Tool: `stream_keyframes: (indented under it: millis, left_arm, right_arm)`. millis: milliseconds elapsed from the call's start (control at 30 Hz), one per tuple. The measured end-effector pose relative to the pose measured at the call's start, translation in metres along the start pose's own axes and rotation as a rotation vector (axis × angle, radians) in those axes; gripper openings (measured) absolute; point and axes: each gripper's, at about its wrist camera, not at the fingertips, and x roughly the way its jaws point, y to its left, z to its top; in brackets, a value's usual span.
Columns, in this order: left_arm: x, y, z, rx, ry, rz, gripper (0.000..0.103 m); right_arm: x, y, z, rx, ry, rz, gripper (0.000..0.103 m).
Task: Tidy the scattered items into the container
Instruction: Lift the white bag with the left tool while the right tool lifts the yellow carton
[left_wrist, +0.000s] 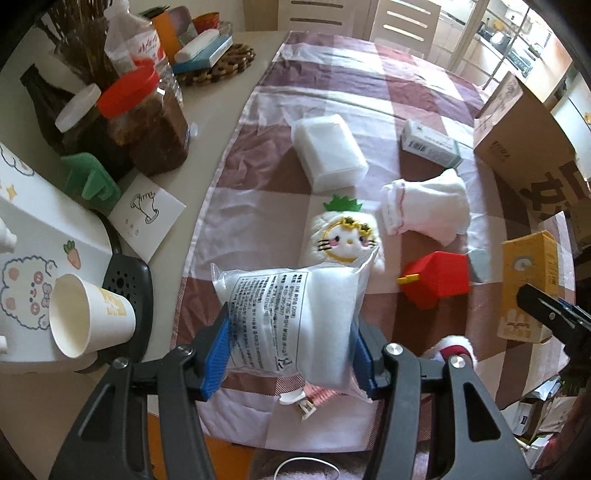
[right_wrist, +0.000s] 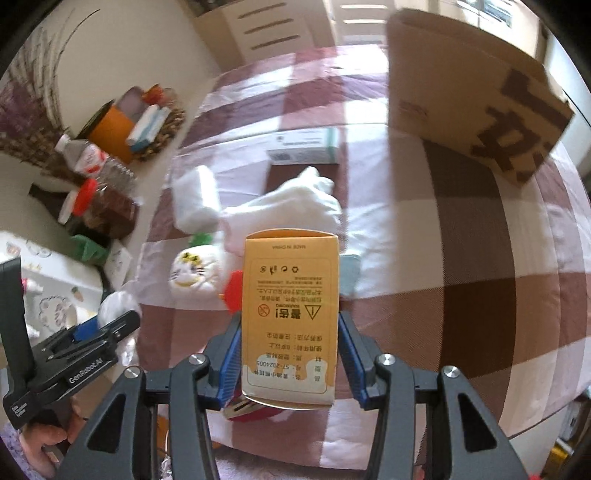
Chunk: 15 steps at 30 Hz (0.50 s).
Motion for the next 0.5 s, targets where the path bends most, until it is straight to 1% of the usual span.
stream_keyframes:
  millis: [333, 500]
  left_arm:
    - [-0.031, -0.003, 0.004, 0.007, -0.062, -0.006, 0.057]
    - [-0.045, -0.007, 0.006, 0.012, -0.092, -0.011, 0.057]
  right_arm:
    - [-0.021, 0.031, 0.002, -0.078, -0.036, 0.036, 0.049]
    - [-0.032, 0.045, 0.002, -0.112, -0.061, 0.040, 0.049]
